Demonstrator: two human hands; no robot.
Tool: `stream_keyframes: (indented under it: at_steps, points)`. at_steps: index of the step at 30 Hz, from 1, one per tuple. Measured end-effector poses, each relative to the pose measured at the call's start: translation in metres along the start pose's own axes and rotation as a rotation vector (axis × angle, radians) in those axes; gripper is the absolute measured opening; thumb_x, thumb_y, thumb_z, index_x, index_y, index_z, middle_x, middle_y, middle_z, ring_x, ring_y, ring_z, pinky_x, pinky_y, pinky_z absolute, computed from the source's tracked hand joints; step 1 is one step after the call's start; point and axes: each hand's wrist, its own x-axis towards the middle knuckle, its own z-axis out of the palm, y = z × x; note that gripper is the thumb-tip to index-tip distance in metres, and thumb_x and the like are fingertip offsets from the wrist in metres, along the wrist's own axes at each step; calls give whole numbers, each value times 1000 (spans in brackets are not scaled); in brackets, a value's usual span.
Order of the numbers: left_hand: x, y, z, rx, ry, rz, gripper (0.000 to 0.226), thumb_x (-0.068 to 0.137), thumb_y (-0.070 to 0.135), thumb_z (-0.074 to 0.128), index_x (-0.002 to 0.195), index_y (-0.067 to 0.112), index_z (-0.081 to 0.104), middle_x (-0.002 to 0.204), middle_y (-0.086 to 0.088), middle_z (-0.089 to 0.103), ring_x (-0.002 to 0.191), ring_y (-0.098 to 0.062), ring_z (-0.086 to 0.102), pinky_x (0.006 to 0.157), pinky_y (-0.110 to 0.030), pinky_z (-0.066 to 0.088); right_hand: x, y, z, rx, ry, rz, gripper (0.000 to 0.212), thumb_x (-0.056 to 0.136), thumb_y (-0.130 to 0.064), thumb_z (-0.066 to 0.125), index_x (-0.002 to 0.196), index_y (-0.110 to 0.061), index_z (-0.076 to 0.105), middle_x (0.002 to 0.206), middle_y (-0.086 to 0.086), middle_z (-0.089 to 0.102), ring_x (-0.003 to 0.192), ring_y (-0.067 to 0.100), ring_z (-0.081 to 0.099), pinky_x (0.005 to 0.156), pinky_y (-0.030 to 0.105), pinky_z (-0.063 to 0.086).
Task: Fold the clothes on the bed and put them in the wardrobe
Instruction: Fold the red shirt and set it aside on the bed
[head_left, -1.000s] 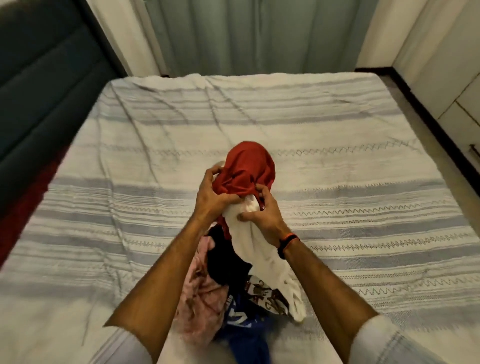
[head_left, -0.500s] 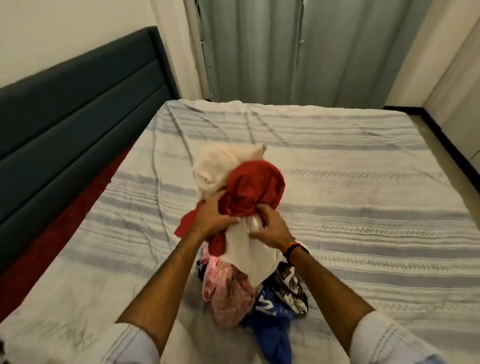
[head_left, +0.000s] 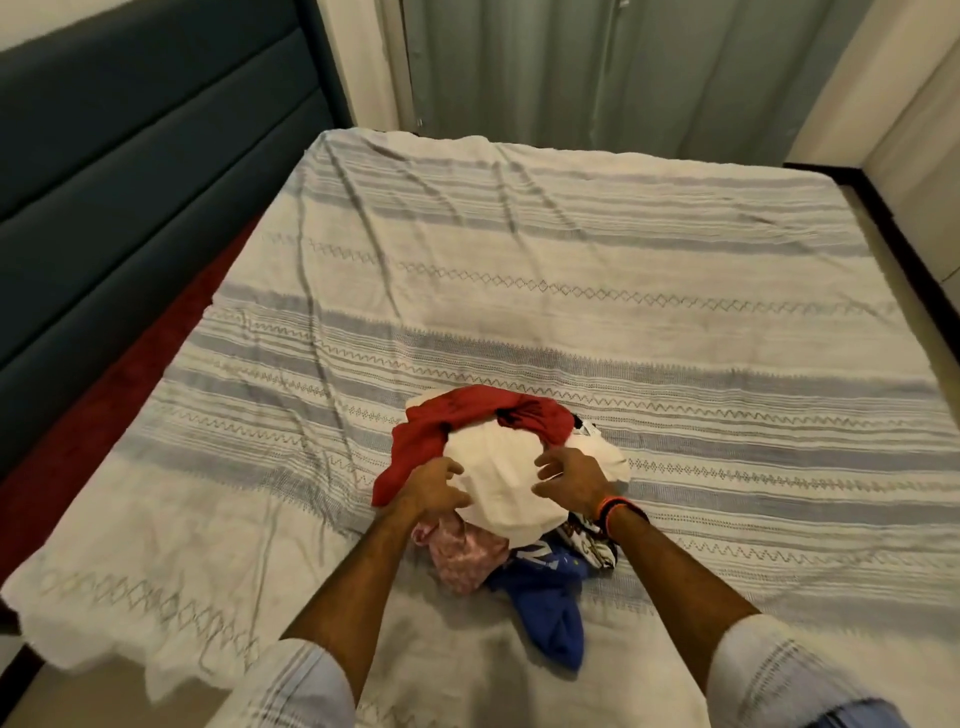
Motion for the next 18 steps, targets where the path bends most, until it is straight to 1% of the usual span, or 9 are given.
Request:
stream_keyframes:
  at_steps: [2, 3, 5, 8, 11, 14, 16, 18]
  points:
    - [3, -6, -8, -50, 39, -14, 53, 81, 21, 77, 129, 13, 56, 128, -7, 60, 103, -17, 60, 64, -16, 47, 6, -9, 5, -30, -14, -22, 39, 80, -16, 77, 116, -12, 64, 108, 5, 70, 96, 18, 65, 80, 26, 53]
    - [6, -9, -11, -75, 51, -24, 52, 81, 21, 78, 128, 13, 57, 126, -7, 61, 100, -16, 60, 65, -16, 47, 9, -13, 8, -38, -18, -30, 38, 80, -16, 77, 116, -12, 64, 106, 4, 70, 96, 17, 65, 79, 24, 52]
    - [14, -18, -19, -110, 66, -50, 50, 80, 20, 78, 126, 12, 59, 124, -6, 63, 99, -15, 58, 72, -20, 46, 19, -23, 15, -57, -27, -49, 35, 81, -16, 76, 114, -12, 65, 104, 3, 70, 94, 16, 65, 75, 21, 49]
    - [28, -31, -30, -150, 86, -82, 48, 80, 20, 78, 124, 13, 59, 124, -5, 62, 103, -17, 58, 74, -22, 47, 38, -39, 27, -87, -36, -89, 32, 80, -16, 75, 110, -14, 67, 97, -2, 69, 91, 14, 65, 72, 19, 47]
    - [50, -45, -42, -206, 120, -124, 46, 81, 19, 77, 123, 13, 59, 123, -6, 62, 107, -20, 59, 82, -29, 51, 63, -57, 39, -125, -60, -129, 28, 80, -14, 71, 108, -13, 67, 97, -2, 69, 88, 15, 65, 79, 28, 54]
    - [77, -61, -52, -232, 156, -168, 46, 83, 19, 75, 125, 12, 58, 124, -7, 61, 109, -22, 59, 81, -28, 49, 94, -77, 53, -140, -59, -169, 25, 81, -13, 68, 106, -13, 66, 98, 0, 70, 89, 17, 66, 83, 36, 56]
    - [90, -69, -56, -236, 182, -184, 45, 84, 19, 75, 125, 12, 58, 125, -9, 62, 109, -23, 60, 83, -28, 49, 110, -89, 62, -183, -23, -219, 20, 82, -16, 67, 101, -12, 64, 98, 2, 68, 91, 22, 64, 82, 38, 53]
    - [102, -78, -59, -247, 198, -206, 45, 84, 19, 74, 126, 12, 57, 123, -9, 64, 107, -22, 62, 78, -26, 47, 128, -102, 74, -301, 8, -281, 25, 83, -22, 66, 104, -11, 60, 103, 7, 62, 98, 27, 57, 84, 38, 48]
